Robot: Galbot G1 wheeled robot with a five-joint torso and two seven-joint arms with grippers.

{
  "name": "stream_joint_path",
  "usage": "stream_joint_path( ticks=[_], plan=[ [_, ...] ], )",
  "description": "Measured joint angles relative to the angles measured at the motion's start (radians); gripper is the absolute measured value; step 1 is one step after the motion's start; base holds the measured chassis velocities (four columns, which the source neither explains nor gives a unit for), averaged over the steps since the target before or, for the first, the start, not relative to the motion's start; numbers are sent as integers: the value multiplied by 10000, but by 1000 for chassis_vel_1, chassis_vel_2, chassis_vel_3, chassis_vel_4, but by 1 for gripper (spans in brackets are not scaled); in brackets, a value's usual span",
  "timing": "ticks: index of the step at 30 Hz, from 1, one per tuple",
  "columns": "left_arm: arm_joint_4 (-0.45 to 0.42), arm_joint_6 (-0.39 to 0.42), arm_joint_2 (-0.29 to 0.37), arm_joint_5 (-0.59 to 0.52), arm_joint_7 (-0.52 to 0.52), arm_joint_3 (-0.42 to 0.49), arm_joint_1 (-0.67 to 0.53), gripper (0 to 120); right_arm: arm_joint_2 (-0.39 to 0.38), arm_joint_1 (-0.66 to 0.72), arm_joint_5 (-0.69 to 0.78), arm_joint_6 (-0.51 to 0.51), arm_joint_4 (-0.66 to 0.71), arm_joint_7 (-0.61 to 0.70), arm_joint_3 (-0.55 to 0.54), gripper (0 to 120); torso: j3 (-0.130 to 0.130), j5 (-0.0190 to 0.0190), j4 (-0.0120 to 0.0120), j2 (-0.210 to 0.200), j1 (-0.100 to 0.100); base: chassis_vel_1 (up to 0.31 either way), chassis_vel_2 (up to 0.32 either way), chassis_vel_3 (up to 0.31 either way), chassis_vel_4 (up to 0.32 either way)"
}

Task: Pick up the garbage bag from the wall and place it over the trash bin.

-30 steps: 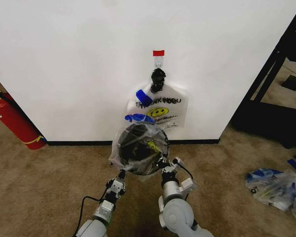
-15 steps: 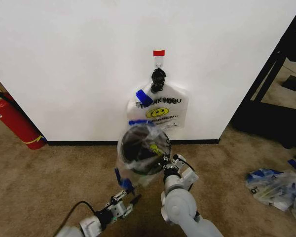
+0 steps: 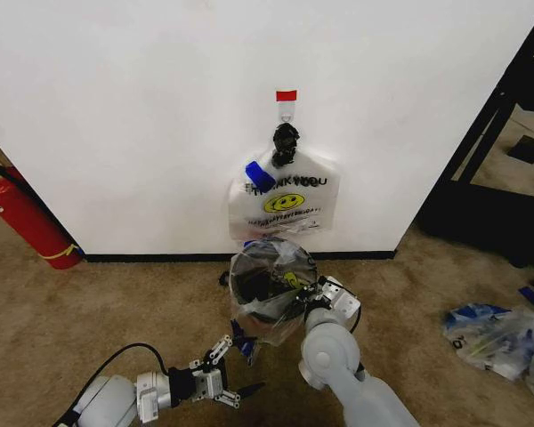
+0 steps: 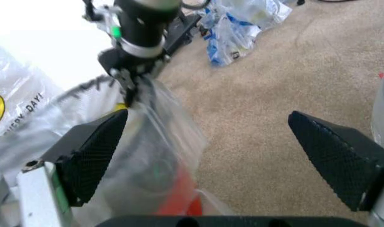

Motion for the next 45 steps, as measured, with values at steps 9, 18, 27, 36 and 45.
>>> stream_joint_path(
  ticks=[9, 18, 27, 36, 45],
  plan=[
    [-55, -96, -78, 0, -75, -96, 106, 100, 397, 54, -244, 123, -534, 90, 16, 0, 0, 0, 1, 0, 0, 0, 0, 0, 0],
    [-134, -116, -83, -331, 103, -219, 81, 100, 301, -315, -301, 158, -108, 21, 87, 29, -1, 1, 0, 0, 0, 0, 0, 0, 0],
    [-373, 79, -81, -1577, 883, -931, -191, 100, -780, -1202, -711, -150, 1602, 1, -130, 61, -1, 2, -1, 0, 0, 0, 0, 0, 0],
    [-1003, 1726, -703, -2830, -296, -2149, -323, 100, -2460, -2580, -3655, 500, 2350, -2504, -229, 94, -1, 3, 0, 0, 0, 0, 0, 0, 0],
    [-2422, 3600, -2848, -4497, -6639, -1456, -171, 100, -2517, -2784, -7203, 6687, 337, -9332, 1621, 100, -1, 3, 3, 0, -1, 0, 0, 0, 0]
  ],
)
